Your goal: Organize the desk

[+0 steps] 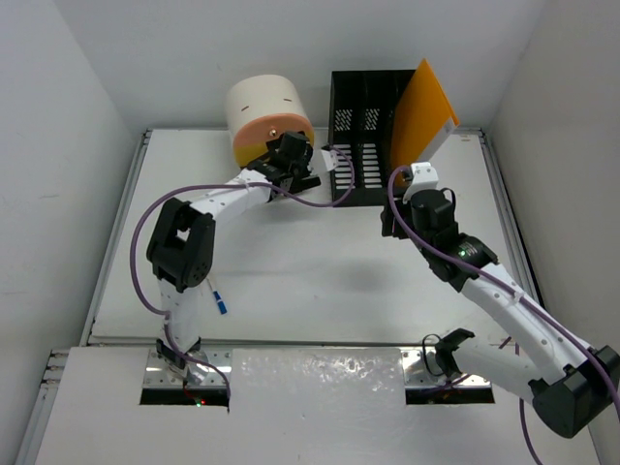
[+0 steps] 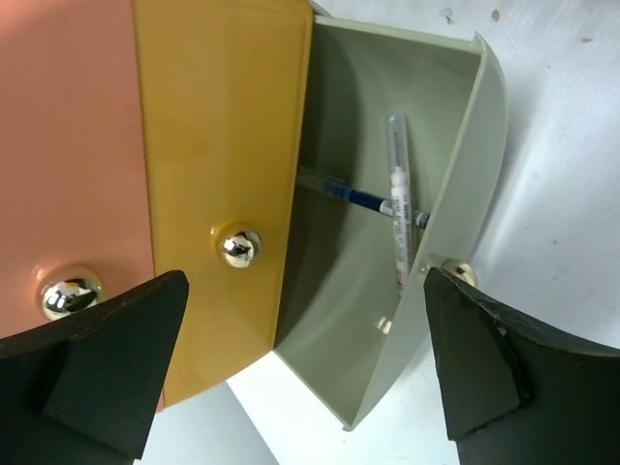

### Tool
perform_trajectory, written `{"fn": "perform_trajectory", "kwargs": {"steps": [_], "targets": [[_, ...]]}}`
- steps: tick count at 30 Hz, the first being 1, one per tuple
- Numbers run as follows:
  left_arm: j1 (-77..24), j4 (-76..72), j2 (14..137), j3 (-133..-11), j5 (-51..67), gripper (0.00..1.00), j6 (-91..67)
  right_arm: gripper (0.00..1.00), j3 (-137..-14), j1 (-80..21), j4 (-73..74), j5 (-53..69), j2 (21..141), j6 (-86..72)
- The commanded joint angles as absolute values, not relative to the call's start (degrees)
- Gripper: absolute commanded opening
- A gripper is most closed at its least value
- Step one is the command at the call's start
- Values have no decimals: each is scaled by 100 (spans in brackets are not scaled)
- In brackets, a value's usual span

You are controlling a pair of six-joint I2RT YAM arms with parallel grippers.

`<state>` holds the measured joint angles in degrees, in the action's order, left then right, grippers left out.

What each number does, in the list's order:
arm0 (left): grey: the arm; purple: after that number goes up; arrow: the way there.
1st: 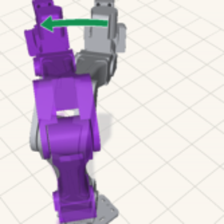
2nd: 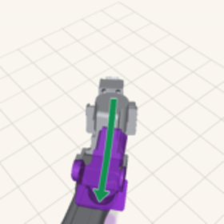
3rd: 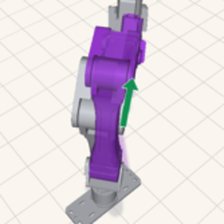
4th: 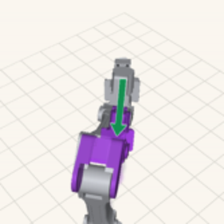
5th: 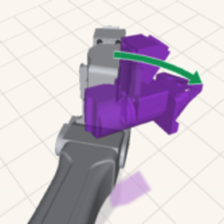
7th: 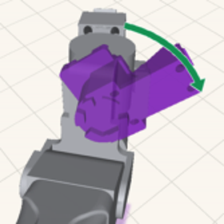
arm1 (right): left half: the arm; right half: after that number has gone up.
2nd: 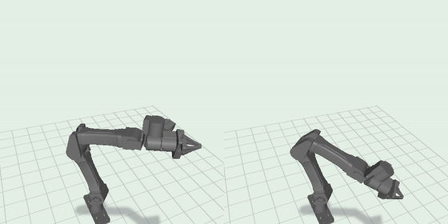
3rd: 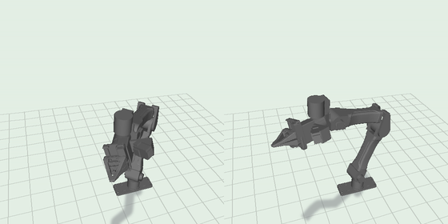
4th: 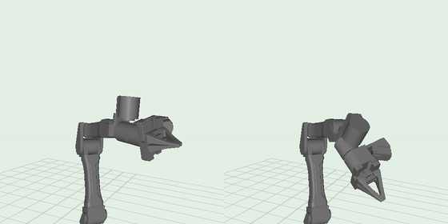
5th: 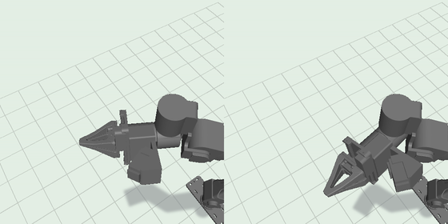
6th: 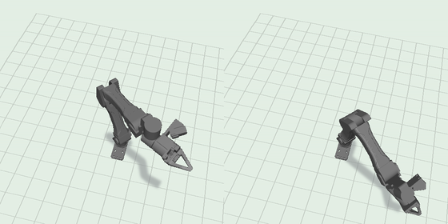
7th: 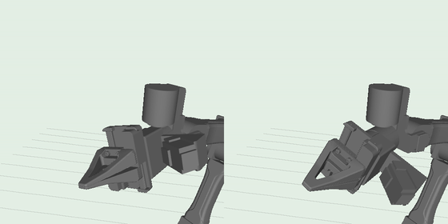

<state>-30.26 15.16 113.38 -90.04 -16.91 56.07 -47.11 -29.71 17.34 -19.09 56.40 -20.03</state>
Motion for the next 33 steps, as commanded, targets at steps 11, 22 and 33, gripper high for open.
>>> {"fn": "perform_trajectory", "kwargs": {"steps": [11, 22, 33], "targets": [[-3471, 2459, 10547, -10001, -2503, 97, 4004, 57, -4729, -2944, 1512, -1855, 5625, -1811], [-3577, 5930, 10030, -8968, -4264, 73, -2368, 57, -4562, -2944, 1037, -1512, 5774, -1960], [-3201, 6205, 7867, -5899, -2822, 78, -6028, 58, -4351, -2936, 1090, -1608, 5555, -1925]]}}
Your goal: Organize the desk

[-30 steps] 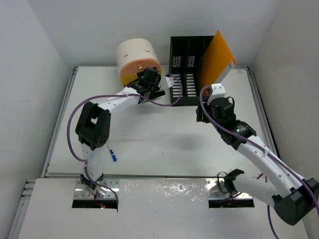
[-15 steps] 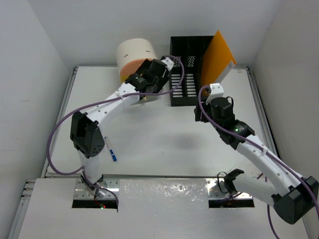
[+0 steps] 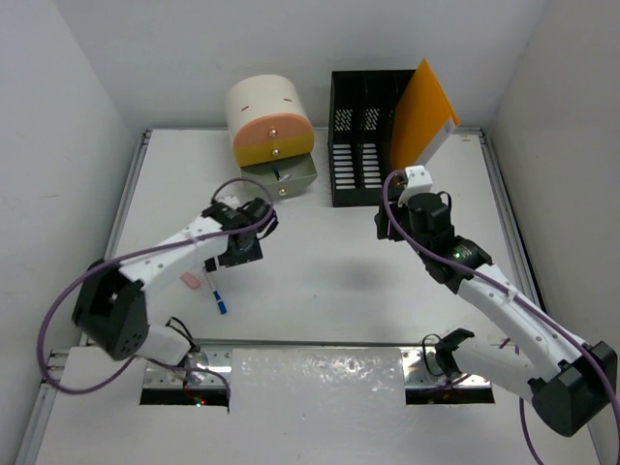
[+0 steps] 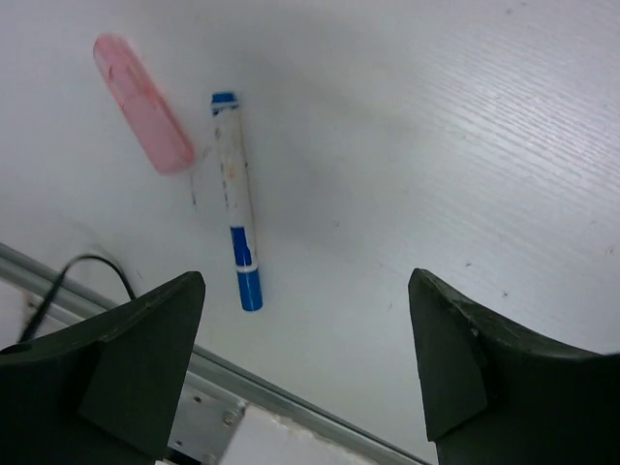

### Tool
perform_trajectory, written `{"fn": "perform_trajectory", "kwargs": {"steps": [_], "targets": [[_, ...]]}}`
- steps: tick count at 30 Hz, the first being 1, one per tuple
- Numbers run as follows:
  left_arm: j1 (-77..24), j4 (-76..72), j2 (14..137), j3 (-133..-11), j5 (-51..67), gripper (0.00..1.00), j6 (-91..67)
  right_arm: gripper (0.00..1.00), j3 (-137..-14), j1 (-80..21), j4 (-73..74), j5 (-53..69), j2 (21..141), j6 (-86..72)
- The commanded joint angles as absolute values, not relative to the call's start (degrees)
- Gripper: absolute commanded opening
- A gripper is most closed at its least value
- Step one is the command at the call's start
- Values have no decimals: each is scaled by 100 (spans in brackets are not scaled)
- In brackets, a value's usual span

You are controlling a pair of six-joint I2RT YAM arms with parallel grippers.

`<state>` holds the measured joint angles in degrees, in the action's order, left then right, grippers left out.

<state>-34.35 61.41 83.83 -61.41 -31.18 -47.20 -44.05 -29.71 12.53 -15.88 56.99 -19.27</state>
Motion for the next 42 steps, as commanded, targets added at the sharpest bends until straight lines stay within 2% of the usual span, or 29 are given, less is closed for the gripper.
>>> {"fn": "perform_trajectory", "kwargs": {"steps": [1, 7, 11, 18, 27, 30, 38, 39, 42], "targets": [[-3095, 6031, 7614, -5532, -2621, 78, -6125, 58, -4342, -2936, 1107, -1608, 5529, -1925], [-2365, 5160, 6750, -4501, -2118, 75, -6381, 58, -4236, -2927, 1177, -1617, 5467, -1951], [-2321, 5002, 6855, -4342, -2452, 75, -6346, 59, -4245, -2927, 1222, -1661, 5458, -1916], [-2232, 4351, 7373, -4061, -2250, 70, -6056, 59, -4298, -2936, 1239, -1714, 5484, -1890], [-2224, 4386, 7392, -3868, -2356, 70, -5871, 59, -4280, -2935, 1362, -1872, 5423, -1881], [-2224, 4219, 7409, -3666, -2285, 63, -5819, 59, -4254, -2927, 1397, -1907, 5397, -1907], [-2224, 3657, 7392, -3288, -2110, 61, -5669, 59, -4298, -2927, 1468, -1942, 5432, -1960], [-2224, 3604, 7392, -3252, -2092, 58, -5643, 59, -4333, -2935, 1476, -1942, 5440, -1960], [-2215, 3428, 7392, -3147, -2039, 41, -5643, 60, -4403, -2935, 1512, -1934, 5502, -1934]]}}
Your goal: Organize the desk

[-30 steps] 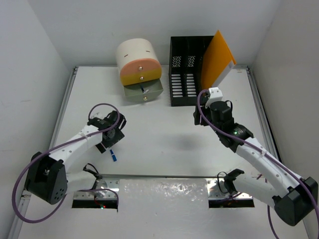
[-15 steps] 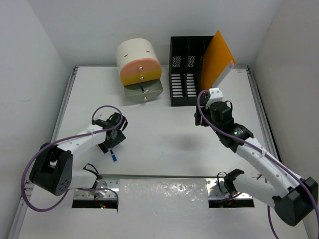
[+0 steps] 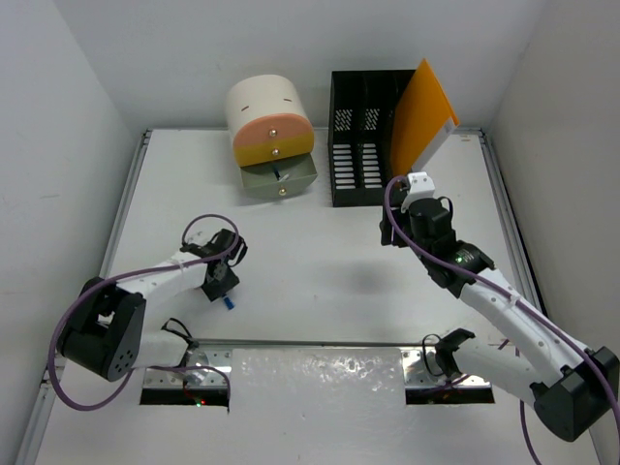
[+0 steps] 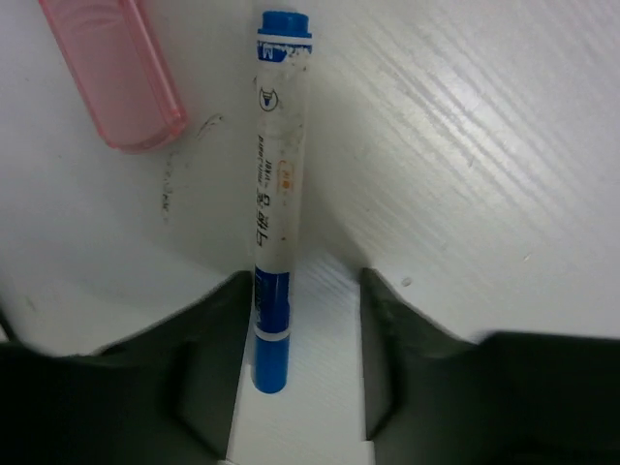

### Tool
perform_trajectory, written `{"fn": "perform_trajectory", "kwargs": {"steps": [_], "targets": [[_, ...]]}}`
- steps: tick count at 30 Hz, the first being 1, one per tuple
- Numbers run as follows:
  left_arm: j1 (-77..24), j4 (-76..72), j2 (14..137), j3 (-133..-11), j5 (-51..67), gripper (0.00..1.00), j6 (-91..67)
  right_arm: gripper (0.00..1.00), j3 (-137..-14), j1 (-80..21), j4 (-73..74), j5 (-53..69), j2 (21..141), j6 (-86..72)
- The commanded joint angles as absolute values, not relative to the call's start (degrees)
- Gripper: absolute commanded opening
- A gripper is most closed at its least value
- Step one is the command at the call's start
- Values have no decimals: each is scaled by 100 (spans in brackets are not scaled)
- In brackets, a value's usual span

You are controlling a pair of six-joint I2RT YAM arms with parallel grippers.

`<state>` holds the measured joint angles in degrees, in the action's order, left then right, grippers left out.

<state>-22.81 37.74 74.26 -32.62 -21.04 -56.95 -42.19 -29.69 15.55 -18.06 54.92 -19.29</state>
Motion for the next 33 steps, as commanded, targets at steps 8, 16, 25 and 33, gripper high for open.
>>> {"fn": "perform_trajectory", "kwargs": {"steps": [8, 16, 25, 33], "targets": [[-2224, 3164, 7567, -3322, -1829, 0, -5117, 60, -4500, -2935, 1529, -1898, 5616, -1960], [-3189, 3937, 8393, -5821, -2064, 0, -2916, 60, -4517, -2927, 1398, -1942, 5642, -1986], [-4166, 4922, 10150, -9173, -2178, 0, 775, 60, -4597, -2927, 1336, -2074, 5590, -2066], [-4105, 4474, 10757, -9809, -2749, 0, 3740, 59, -4702, -2927, 1477, -2118, 5608, -2092]]}}
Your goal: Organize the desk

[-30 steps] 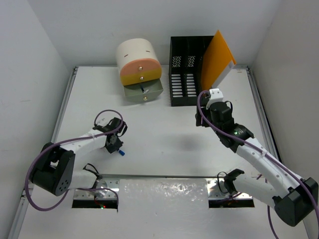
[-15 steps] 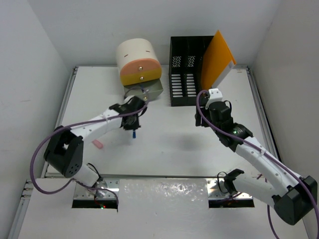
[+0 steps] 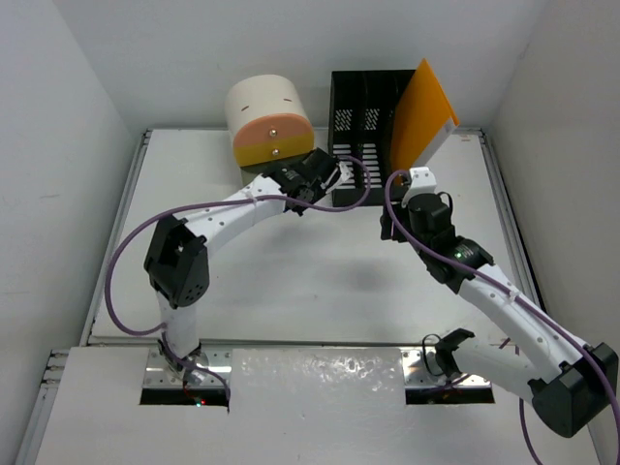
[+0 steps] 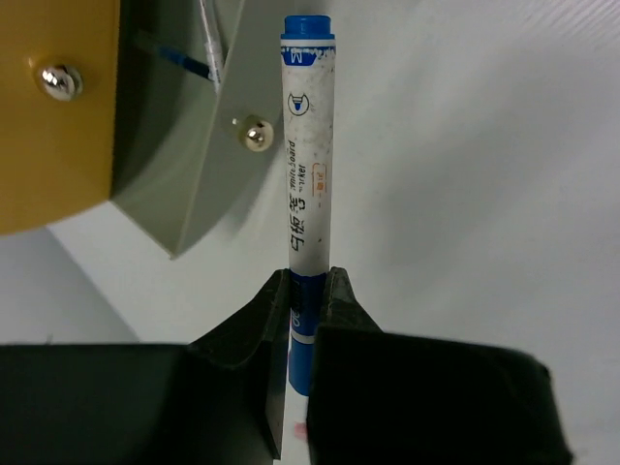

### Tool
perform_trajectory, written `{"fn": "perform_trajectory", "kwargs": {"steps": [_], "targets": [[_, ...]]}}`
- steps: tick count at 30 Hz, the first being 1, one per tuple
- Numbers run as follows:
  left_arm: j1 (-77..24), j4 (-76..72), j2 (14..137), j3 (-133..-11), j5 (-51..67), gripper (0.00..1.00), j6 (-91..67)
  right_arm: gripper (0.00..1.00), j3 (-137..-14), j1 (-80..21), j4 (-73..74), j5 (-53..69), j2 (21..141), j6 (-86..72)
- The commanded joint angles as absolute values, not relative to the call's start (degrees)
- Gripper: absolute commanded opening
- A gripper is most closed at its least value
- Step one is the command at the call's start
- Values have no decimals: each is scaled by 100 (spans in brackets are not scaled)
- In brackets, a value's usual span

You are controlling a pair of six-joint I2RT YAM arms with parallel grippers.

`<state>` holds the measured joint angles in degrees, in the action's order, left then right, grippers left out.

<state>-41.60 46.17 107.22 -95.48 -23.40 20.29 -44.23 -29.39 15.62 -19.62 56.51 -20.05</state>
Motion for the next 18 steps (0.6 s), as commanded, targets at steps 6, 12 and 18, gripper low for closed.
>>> {"fn": "perform_trajectory", "kwargs": {"steps": [6, 12, 18], "targets": [[-3718, 3403, 11118, -9747, -3155, 0, 4814, 59, -4685, -2918, 1459, -2127, 5581, -2171], [-3420, 2822, 11232, -9668, -3050, 0, 5492, 59, -4606, -2918, 1547, -2250, 5493, -2197], [-3191, 2312, 11364, -9563, -2769, 0, 5915, 59, -4649, -2927, 1678, -2259, 5458, -2198]]}}
